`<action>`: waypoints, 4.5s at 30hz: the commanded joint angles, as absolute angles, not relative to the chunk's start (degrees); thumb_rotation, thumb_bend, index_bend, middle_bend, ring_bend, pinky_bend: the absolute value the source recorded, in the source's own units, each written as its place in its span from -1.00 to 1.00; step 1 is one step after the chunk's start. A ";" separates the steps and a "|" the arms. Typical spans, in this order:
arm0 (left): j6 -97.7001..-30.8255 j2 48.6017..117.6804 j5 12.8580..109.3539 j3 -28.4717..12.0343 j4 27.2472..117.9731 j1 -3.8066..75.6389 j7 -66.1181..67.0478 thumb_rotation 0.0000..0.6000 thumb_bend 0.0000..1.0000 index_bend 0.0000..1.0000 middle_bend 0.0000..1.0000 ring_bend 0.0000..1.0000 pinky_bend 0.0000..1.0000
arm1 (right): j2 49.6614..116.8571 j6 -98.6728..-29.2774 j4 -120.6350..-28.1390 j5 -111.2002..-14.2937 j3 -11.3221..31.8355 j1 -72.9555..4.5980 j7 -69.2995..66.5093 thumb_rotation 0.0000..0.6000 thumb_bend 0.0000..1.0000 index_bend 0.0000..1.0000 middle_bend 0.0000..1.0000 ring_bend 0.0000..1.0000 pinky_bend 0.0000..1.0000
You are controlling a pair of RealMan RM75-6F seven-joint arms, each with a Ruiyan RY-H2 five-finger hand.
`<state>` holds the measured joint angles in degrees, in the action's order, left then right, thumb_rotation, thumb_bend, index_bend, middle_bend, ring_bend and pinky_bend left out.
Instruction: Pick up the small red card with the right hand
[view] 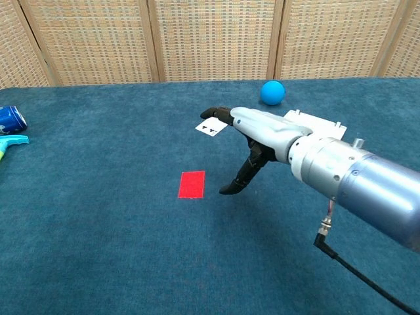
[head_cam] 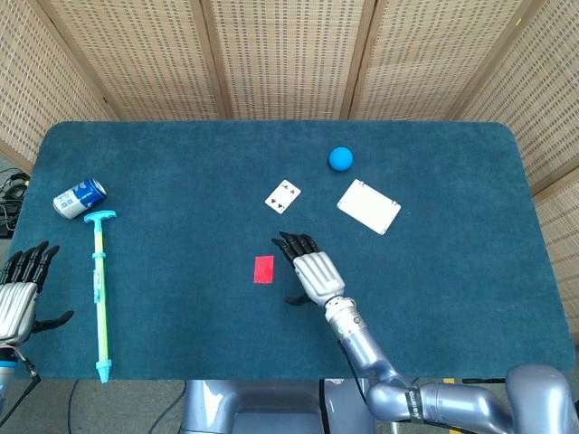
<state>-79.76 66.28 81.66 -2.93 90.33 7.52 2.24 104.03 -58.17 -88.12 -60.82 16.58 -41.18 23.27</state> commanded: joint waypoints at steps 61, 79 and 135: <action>-76.76 65.70 79.94 -2.97 89.49 8.72 -1.45 1.00 -0.90 -1.00 -1.00 -1.00 -1.00 | 126.20 -54.87 -52.32 -57.80 21.35 -53.64 22.48 1.00 -0.12 -0.92 -1.00 -1.00 -1.00; -76.91 65.81 80.70 -2.59 90.15 8.86 -0.79 1.00 -0.90 -1.00 -1.00 -1.00 -1.00 | 122.19 -60.59 -59.45 -61.97 21.06 -50.79 22.74 1.00 0.14 -0.86 -1.00 -1.00 -1.00; -76.75 65.51 80.74 -2.59 90.21 9.12 -1.65 1.00 -0.90 -1.00 -1.00 -1.00 -1.00 | 127.06 -55.22 -53.65 -59.89 20.21 -50.90 22.45 1.00 -0.06 -0.84 -1.00 -1.00 -1.00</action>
<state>-76.76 65.51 80.74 -2.59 90.21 9.12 -1.64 126.89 -55.26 -53.88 -59.75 20.13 -50.75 22.53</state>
